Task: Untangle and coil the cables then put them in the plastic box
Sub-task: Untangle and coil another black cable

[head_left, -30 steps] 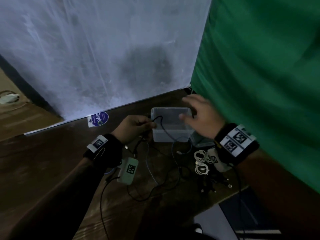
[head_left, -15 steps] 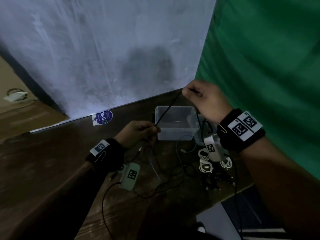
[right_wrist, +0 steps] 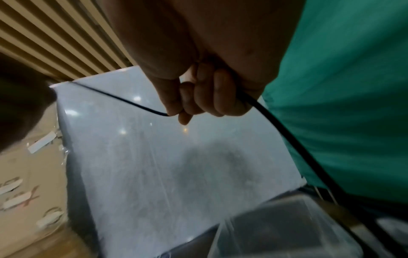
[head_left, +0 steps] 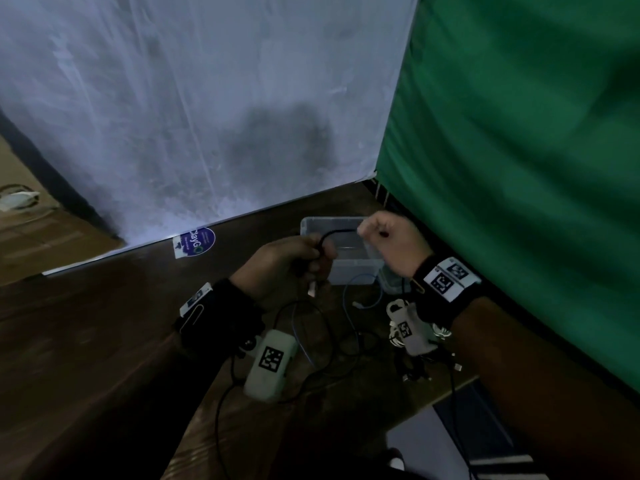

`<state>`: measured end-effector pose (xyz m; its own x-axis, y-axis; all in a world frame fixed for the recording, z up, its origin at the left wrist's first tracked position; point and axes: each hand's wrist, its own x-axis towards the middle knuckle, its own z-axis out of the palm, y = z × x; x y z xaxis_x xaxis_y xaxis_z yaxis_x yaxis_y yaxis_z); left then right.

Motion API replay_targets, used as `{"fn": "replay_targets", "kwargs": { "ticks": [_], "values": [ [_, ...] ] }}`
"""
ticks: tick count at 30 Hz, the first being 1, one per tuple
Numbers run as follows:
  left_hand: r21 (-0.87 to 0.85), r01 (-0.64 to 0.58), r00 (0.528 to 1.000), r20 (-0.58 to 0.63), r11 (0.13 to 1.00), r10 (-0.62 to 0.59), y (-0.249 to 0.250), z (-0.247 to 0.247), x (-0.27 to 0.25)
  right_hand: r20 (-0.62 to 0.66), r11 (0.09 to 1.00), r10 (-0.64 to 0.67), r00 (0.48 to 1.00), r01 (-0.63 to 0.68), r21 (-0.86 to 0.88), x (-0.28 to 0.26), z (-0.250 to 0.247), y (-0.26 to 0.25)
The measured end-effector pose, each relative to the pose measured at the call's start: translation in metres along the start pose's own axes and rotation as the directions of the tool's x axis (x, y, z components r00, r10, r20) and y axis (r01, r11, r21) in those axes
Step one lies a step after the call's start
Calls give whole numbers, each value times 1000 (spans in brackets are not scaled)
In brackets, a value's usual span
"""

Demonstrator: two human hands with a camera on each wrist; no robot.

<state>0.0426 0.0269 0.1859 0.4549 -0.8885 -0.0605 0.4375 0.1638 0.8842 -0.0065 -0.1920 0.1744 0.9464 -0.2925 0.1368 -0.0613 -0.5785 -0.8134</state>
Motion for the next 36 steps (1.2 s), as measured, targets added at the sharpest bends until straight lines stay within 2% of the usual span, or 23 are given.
{"fn": "replay_targets", "kwargs": {
  "ticks": [2, 5, 8, 13, 19, 22, 23, 25, 27, 29, 32, 34, 36],
  "values": [
    [-25, -84, 996, 15, 996, 84, 8, 4, 3, 100, 998, 36, 994, -31, -47, -10, 19, 6],
    [-25, -218, 974, -68, 976, 216, 11, -2, 11, 271, 998, -4, 963, 22, -63, -32, 45, 1],
    [59, -282, 939, -186, 958, 288, 3, -18, 20, 290, 992, -121, 949, 124, 8, -52, 54, -9],
    [184, -306, 916, -209, 934, 341, -11, -18, 26, 325, 968, -226, 919, 248, -28, -59, 39, -26],
    [184, -334, 880, -290, 925, 375, -9, -1, 33, 379, 948, -266, 886, 312, -66, -65, 24, -40],
    [371, -207, 936, -194, 905, 293, -10, 5, 31, 272, 955, -275, 922, 294, -33, -62, 7, -48],
    [369, -143, 956, -189, 918, 225, -11, 6, 30, 226, 958, -270, 936, 284, -30, -59, 0, -49],
    [224, -19, 970, -231, 974, 72, -13, 10, 27, 146, 960, -273, 951, 280, -29, -52, -12, -49],
    [136, 40, 983, -181, 990, -15, -15, 13, 25, 85, 962, -274, 958, 273, 27, -46, -19, -44],
    [139, 25, 997, -79, 990, -14, -16, 14, 23, 74, 963, -250, 966, 240, 121, -40, -17, -34],
    [-18, -11, 1000, -7, 1000, 11, -13, 14, 22, 53, 960, -164, 985, 147, 239, -32, -3, -13],
    [-133, -64, 998, 15, 989, 66, -9, 10, 22, 30, 964, -102, 994, 92, 248, -32, 11, 0],
    [-214, -124, 992, 8, 969, 128, -5, 4, 23, 73, 979, -62, 995, 46, 198, -39, 23, 11]
  ]
}}
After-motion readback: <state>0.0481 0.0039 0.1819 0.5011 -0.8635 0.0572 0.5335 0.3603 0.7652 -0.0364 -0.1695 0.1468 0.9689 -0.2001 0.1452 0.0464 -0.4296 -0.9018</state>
